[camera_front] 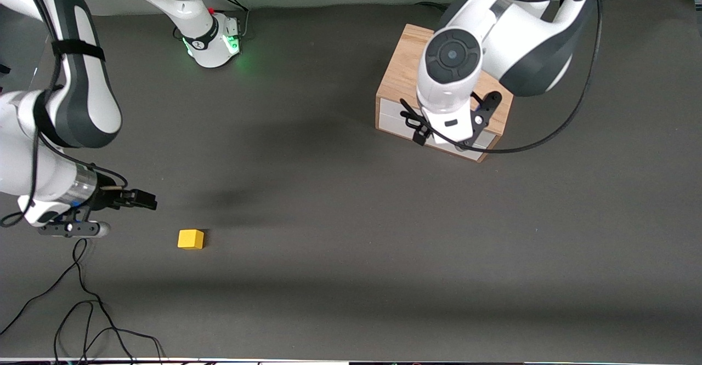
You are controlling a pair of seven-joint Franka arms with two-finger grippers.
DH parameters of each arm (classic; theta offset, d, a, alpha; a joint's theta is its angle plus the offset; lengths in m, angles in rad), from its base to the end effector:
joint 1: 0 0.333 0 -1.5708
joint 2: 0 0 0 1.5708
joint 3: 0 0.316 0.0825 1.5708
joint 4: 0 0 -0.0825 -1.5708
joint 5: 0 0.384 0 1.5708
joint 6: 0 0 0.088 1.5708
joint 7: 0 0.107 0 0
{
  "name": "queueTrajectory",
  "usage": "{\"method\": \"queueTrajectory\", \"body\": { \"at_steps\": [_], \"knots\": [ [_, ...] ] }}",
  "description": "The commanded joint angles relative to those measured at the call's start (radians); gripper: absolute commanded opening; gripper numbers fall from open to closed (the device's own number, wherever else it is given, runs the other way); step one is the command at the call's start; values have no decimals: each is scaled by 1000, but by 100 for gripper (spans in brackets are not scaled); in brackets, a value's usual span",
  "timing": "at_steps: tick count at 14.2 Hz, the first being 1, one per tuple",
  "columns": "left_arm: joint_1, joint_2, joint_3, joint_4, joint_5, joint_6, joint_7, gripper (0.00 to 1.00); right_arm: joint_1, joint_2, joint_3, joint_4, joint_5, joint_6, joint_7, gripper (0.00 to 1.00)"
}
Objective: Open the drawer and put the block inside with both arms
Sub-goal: 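Reach the left gripper to the drawer handle while the right gripper reaches the cube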
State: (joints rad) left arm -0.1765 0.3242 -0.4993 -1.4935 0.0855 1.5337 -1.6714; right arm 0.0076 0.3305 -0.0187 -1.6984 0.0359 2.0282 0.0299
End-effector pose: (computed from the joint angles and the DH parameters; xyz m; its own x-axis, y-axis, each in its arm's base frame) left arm 0.5128 -0.3511 0.4854 0.5422 0.8390 -0.0448 0.8077 -0.5352 -0.2474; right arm 0.6494 -0.0041 0.4023 0.9984 -0.0558 -0.0016 -0.0558 -0.9981 -0.0261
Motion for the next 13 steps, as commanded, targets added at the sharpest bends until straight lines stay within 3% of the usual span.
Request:
{"method": "queueTrajectory", "body": {
  "at_steps": [1,5,13],
  "knots": [
    [31,42,-2,15,5,29,-22,100,3,68,0,31,-14,53,-13,100],
    [38,121,5,-36,16,109,-33,100,6,117,3,26,-16,116,-14,100],
    [23,121,10,-257,20,290,-140,100,46,294,3,33,-16,355,-10,100]
  ]
}}
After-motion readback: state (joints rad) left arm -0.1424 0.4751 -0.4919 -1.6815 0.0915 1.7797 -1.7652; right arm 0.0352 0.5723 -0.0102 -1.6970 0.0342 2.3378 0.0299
